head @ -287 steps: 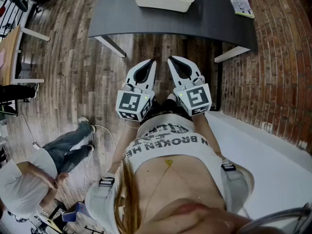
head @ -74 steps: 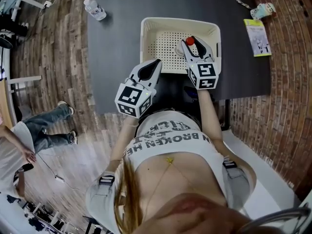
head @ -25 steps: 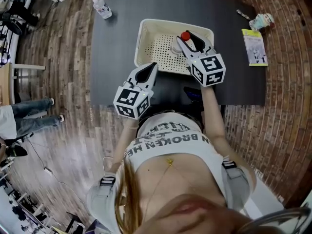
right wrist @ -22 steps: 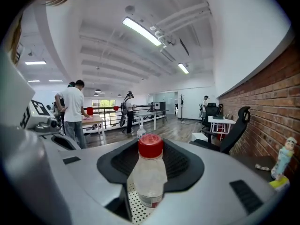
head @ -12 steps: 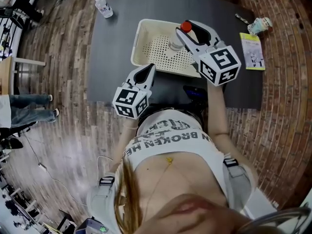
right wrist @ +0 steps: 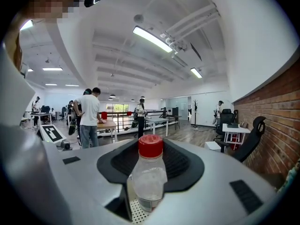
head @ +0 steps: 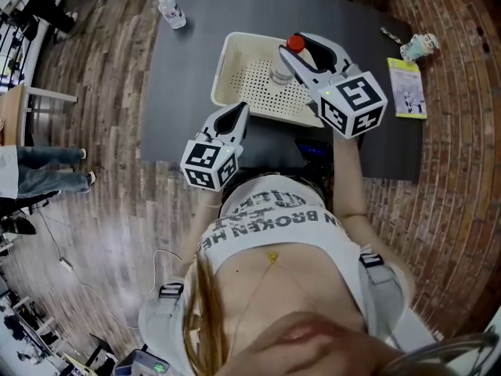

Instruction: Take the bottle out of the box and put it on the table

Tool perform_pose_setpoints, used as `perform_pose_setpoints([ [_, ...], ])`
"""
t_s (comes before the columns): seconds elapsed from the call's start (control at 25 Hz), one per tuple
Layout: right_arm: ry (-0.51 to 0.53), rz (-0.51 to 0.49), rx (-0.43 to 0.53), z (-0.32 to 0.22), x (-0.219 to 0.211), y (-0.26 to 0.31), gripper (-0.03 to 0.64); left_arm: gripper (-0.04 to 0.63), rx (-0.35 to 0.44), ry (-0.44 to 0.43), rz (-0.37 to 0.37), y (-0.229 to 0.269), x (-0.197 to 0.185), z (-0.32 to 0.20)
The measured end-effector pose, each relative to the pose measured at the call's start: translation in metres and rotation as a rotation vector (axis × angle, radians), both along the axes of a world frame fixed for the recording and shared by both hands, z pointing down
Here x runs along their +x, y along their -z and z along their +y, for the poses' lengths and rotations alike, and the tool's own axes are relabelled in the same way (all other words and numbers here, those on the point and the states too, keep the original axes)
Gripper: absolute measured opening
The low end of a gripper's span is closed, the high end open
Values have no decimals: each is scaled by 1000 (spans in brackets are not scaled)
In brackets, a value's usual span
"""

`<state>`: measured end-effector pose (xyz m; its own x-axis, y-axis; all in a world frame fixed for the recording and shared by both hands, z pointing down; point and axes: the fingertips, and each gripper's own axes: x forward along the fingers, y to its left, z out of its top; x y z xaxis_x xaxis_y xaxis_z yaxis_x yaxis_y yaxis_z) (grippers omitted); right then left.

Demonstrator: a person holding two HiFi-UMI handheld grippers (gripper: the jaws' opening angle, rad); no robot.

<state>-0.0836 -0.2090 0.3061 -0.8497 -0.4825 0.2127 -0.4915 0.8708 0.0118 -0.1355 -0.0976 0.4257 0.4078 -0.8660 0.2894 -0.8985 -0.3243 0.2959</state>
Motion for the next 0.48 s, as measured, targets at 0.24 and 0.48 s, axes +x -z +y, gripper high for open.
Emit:
perform_pose_setpoints([
  [0.24, 11, 5, -12, 0, -1, -4, 155, 0, -5, -1, -4, -1, 3, 1],
  [0.48, 18, 11, -20, 1, -2, -7, 155, 0, -7, -2, -8, 0, 3, 1],
])
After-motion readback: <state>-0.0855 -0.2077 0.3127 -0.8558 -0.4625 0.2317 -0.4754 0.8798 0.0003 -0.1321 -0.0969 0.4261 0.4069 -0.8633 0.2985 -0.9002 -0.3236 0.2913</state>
